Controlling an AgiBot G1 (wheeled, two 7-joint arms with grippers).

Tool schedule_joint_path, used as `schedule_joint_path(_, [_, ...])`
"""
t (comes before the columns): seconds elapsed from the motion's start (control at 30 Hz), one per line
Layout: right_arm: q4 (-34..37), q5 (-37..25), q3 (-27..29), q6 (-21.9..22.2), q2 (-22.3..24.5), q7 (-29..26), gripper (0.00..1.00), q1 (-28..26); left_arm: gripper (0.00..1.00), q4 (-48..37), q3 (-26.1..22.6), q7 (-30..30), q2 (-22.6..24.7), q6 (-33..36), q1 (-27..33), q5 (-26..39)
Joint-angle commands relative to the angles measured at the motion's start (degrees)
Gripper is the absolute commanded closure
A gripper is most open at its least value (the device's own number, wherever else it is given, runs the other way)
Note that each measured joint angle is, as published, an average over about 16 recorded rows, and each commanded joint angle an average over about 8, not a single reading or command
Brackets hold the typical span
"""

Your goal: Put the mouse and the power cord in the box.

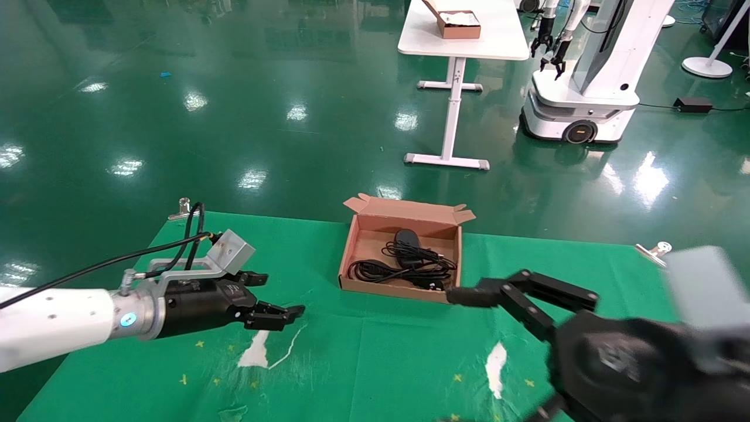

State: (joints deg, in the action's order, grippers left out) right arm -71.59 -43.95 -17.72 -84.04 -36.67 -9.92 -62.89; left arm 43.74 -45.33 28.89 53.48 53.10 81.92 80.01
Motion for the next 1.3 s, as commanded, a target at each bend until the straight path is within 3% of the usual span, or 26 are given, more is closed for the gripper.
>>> schedule_joint_path(0.03, [-1.62, 1.73, 1.39, -1.37, 1.35, -0.67, 0.0, 1.09, 0.0, 1.96, 1.93, -1.19, -1.21, 2.14, -1.34, -2.51])
schedule_joint_path(0.9, [-1.93, 2.16, 1.57, -1.64, 1.68, -0.75, 0.0, 1.27, 0.0, 27.07, 26.59, -16.45, -16.75, 29.57, -18.47, -34.6])
schedule_joint_path(1.1, [-1.99, 2.26, 1.62, -1.69, 1.75, -0.75, 0.0, 1.33, 0.0, 31.03, 30.47, -18.59, -19.17, 33.85, -21.14, -39.67])
schedule_joint_path(1.3, [-2.0, 2.28, 1.64, -1.71, 1.76, -0.74, 0.0, 1.35, 0.0, 31.54, 31.02, -18.77, -19.53, 34.45, -21.55, -40.42])
